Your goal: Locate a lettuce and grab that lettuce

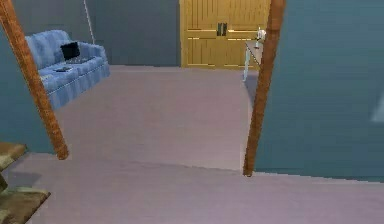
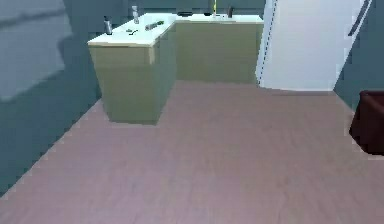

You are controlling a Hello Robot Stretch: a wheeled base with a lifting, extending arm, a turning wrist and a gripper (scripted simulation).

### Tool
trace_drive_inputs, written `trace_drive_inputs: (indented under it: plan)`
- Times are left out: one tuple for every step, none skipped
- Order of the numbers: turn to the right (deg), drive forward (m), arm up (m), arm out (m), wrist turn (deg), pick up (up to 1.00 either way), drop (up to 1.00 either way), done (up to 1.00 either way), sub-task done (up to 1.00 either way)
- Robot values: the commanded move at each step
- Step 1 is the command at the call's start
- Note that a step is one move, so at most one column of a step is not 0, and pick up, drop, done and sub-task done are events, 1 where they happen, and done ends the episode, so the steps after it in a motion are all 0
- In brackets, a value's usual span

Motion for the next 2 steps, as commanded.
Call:
trace_drive_inputs:
  plan:
    - [45.0,0.0,0.0,0.0,0.0,0.0,0.0,0.0,0.0]
    - [45.0,0.0,0.0,0.0,0.0,0.0,0.0,0.0,0.0]
